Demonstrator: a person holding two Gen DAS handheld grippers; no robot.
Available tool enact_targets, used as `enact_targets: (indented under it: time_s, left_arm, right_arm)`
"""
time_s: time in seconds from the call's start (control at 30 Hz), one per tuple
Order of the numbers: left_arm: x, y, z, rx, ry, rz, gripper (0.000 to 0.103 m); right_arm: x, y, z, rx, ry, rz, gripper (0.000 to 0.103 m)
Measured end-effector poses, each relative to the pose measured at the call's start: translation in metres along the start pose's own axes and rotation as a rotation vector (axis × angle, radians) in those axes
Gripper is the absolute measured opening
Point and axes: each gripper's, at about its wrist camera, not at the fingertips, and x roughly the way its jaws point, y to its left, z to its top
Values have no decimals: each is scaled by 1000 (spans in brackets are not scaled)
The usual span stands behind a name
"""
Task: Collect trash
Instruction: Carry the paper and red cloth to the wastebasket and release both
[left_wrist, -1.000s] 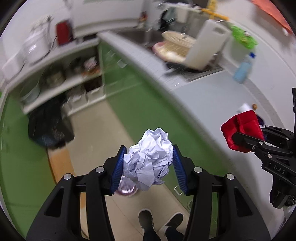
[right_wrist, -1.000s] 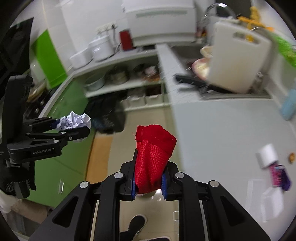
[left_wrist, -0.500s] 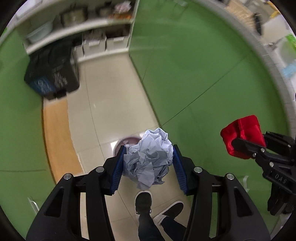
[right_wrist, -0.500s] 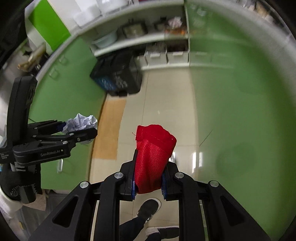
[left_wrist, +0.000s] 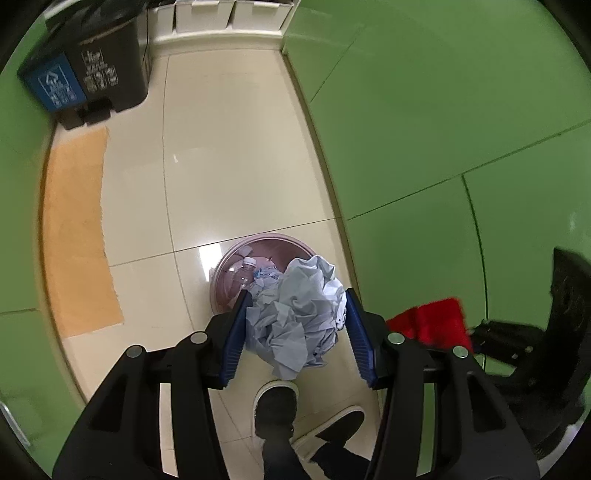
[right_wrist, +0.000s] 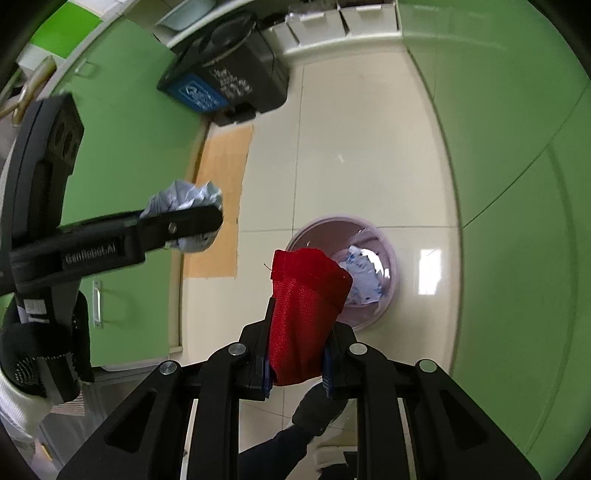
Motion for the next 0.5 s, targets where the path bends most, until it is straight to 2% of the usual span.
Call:
enact_targets:
  time_s: [0.17,0.2,0.23,0.27,0.33,0.37,0.5]
  left_arm:
    - [10,9,3,-15,-7,-12,55]
    - [11,10,3,-20,-7,-20,59]
    - [13,11,3,-24,-7,-21,68]
    - [12,12,4,-25,-14,-24,84]
    - [10,12,5,-23,-27,-30,100]
    - [10,13,6,-25,-29,-32,100]
    - [11,16,10,-46,-26,-34,100]
  right_arm:
    - [21,0,-1,2,12,23,20]
    - [23,2,0,1,9,22,24]
    - [20,-1,-5,2,6,22,28]
    - [20,0,-4,5,2,23,34]
    - [16,-2,-4,5,-23,16,83]
    - [14,-2,-4,4,-35,13,89]
    - [18,-5,-4,21,-29,5,97]
